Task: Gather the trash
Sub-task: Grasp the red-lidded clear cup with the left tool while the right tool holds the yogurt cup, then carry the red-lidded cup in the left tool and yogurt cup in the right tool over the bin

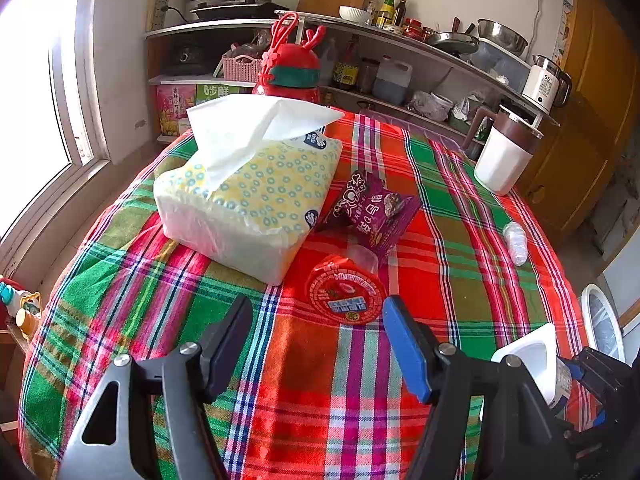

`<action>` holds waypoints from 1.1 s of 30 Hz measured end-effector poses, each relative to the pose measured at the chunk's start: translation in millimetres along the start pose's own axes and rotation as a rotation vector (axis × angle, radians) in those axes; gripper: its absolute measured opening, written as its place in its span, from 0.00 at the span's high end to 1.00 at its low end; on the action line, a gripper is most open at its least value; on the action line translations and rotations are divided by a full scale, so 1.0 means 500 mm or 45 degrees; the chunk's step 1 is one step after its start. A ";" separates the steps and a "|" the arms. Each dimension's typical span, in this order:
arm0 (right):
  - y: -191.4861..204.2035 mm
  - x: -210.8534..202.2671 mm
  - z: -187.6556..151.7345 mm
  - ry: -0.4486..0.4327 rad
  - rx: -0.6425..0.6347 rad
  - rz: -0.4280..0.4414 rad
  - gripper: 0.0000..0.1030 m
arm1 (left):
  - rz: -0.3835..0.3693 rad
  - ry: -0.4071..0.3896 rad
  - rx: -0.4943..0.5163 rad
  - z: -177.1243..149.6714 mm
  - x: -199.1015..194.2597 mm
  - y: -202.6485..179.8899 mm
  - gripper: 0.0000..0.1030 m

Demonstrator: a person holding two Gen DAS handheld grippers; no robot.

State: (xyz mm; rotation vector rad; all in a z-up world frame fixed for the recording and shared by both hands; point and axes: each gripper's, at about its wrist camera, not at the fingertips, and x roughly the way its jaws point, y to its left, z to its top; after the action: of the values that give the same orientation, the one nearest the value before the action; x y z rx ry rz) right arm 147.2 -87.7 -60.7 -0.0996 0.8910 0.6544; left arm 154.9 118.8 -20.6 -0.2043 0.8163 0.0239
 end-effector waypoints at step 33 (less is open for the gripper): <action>-0.012 -0.028 -0.020 -0.104 0.195 -0.025 0.52 | 0.013 0.042 0.029 0.013 0.041 -0.026 0.55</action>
State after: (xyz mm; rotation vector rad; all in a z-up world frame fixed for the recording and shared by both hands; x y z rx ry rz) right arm 137.4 -102.9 -57.7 0.0555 0.8571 0.5656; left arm 174.8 106.0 -29.1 -0.1793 0.8499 0.0207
